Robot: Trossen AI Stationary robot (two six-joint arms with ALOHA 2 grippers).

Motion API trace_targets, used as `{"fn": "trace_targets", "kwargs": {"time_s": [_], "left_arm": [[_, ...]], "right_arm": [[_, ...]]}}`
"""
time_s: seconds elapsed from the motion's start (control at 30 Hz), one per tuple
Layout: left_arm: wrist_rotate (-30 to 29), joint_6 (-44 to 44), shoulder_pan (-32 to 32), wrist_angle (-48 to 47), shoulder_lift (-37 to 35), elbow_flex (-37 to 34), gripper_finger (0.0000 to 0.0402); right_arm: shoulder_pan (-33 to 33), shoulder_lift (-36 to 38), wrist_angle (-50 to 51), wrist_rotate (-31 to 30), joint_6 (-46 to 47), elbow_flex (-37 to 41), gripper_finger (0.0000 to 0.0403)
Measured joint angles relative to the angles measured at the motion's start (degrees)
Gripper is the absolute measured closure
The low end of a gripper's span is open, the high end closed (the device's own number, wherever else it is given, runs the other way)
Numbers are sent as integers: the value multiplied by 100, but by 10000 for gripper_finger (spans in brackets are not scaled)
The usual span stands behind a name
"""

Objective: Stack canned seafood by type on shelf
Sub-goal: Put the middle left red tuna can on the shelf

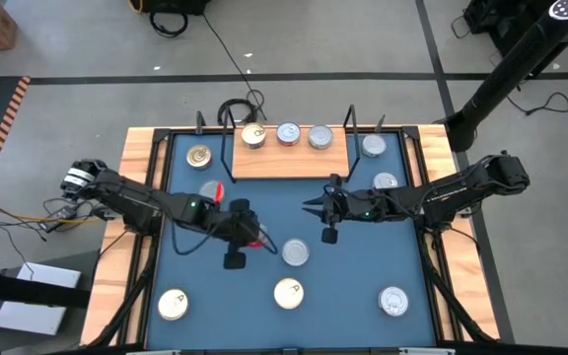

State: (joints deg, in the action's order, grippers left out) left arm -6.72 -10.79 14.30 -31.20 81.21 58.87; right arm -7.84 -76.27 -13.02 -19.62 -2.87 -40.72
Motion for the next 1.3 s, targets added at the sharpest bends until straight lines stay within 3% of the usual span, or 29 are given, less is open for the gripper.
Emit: {"fn": "trace_targets", "kwargs": {"time_s": [0.4, 0.63, 0.87, 1.0, 1.3], "left_arm": [[81, 765, -841, 548, 0, 4, 401], [207, 887, -983, 530, 0, -13, 401], [262, 614, -981, 1191, -26, -771, 401], [260, 464, -981, 1818, -75, -1260, 401], [132, 284, -981, 3133, -85, -2291, 401]], "right_arm": [[-2, -1128, -502, 29, -231, -220, 285], [0, -1724, -488, 267, -225, -657, 254], [-151, -2338, 8, 469, -172, -1252, 234], [-223, -2705, 726, 490, -140, -1817, 253], [-223, -3332, 1878, 719, -918, -2720, 356]]}}
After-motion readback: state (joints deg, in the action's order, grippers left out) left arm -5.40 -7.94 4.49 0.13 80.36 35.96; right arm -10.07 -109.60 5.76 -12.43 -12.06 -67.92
